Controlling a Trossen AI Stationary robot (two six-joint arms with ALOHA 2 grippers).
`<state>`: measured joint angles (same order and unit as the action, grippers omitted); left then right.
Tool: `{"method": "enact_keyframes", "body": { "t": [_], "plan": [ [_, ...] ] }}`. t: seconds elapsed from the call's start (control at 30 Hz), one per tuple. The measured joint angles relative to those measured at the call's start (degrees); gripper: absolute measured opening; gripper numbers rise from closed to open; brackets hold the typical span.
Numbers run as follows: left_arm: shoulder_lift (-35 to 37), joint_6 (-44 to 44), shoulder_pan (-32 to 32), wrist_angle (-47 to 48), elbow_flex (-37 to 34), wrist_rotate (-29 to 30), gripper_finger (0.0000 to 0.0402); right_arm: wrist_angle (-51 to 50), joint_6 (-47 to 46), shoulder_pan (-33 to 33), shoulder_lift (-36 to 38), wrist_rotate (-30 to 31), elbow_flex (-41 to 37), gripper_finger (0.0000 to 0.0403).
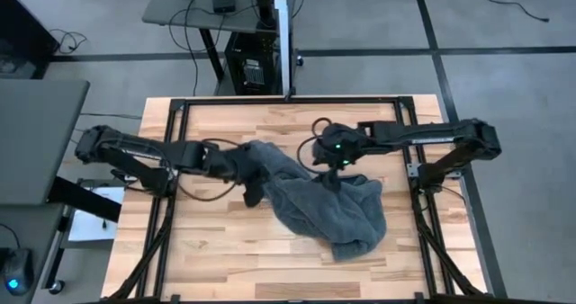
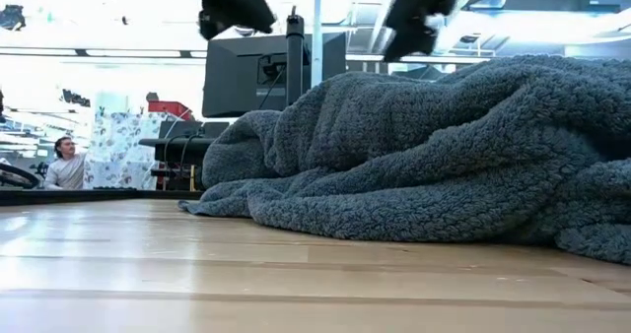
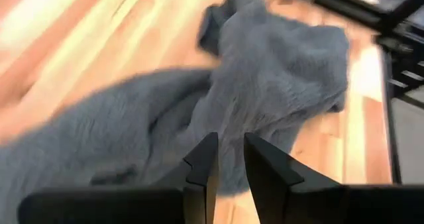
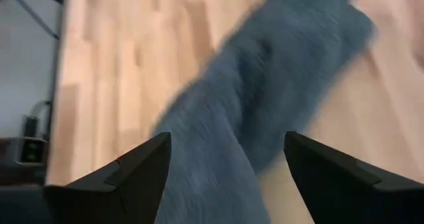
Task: Roll towel
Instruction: Fold the black towel
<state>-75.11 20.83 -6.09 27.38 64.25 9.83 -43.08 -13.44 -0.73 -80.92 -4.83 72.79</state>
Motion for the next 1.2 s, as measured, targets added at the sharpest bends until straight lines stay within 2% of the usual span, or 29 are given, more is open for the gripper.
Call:
{"method": "enact_keyframes", "body": {
  "t": [0.17,0.4,0.57,0.8,0.97,1.07,1.13,1.2],
  "plan": [
    [0.0,-15.4,4.5,3.6,0.0,-0.3,0.0074,-5.2,-7.0,4.3,3.8,7.6,0.0,0.0286],
    [-1.8,-27.5,9.8,13.2,0.0,-0.3,0.0150,-8.0,-16.9,10.5,4.5,18.1,0.0,0.0286],
    [-6.7,-34.6,13.0,14.1,0.0,0.3,0.0207,-8.1,-21.8,12.6,2.6,20.3,0.0,0.0286],
    [-11.3,-42.4,14.6,12.8,0.1,6.9,0.0256,-8.9,-26.2,13.6,-0.6,20.6,0.0,0.0286],
    [-14.0,-45.3,15.1,6.0,0.2,7.2,0.0260,-8.9,-27.1,13.9,-2.0,20.6,-0.1,0.0286],
    [-16.7,-46.7,15.2,5.4,0.3,7.3,0.0254,-8.8,-27.2,13.8,-2.6,20.6,-0.1,0.0286],
    [-18.1,-45.9,14.8,7.6,0.2,7.3,0.0232,-8.9,-27.1,13.8,-2.8,20.6,-0.1,0.0286],
    [-18.7,-44.5,13.9,9.6,0.2,7.4,0.0183,-8.7,-26.8,13.8,-2.7,20.6,-0.1,0.0286]
  ]
}}
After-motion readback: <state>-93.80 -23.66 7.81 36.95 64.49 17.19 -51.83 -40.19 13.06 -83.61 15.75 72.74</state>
